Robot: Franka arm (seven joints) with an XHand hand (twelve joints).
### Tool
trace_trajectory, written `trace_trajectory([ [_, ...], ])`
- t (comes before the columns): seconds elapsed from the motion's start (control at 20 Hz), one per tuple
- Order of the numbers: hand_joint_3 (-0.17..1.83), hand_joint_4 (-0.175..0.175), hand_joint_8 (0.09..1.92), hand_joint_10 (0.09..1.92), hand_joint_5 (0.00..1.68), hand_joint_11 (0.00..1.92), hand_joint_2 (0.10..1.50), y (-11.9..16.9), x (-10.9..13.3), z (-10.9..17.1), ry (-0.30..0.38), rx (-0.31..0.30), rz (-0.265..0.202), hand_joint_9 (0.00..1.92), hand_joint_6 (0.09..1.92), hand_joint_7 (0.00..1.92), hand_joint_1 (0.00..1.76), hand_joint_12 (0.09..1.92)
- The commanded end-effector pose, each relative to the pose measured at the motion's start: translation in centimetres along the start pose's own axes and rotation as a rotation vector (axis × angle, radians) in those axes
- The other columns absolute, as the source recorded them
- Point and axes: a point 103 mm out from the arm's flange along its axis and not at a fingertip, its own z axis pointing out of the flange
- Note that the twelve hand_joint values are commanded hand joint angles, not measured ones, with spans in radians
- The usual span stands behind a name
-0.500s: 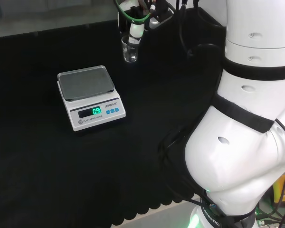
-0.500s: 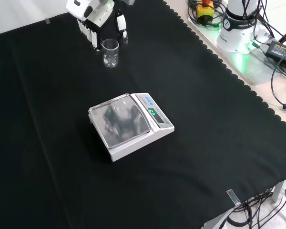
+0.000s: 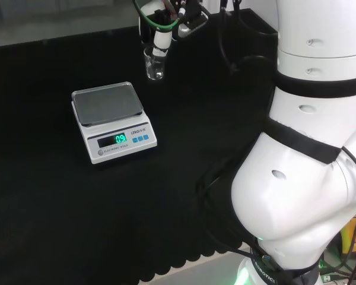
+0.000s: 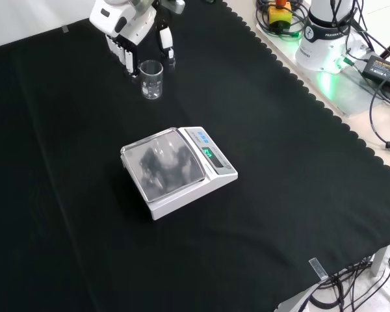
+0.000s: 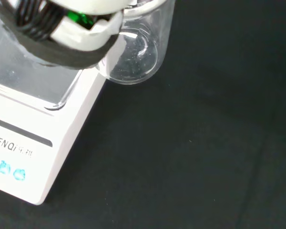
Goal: Put the beaker on the electronic balance.
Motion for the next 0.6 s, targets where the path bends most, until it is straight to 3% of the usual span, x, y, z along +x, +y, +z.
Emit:
trace_trajectory([
  [0.05,0.23,0.135,0.66,0.33,1.28,1.19,0.87,1.3,1.2,-0.8,-0.003,-0.014,-0.026,1.24,0.52,1.15,1.12,0.85],
  [0.6,0.24,0.131,0.66,0.33,1.28,1.19,0.87,5.5,5.5,-3.2,-0.015,-0.027,-0.148,1.24,0.53,1.15,1.12,0.84],
])
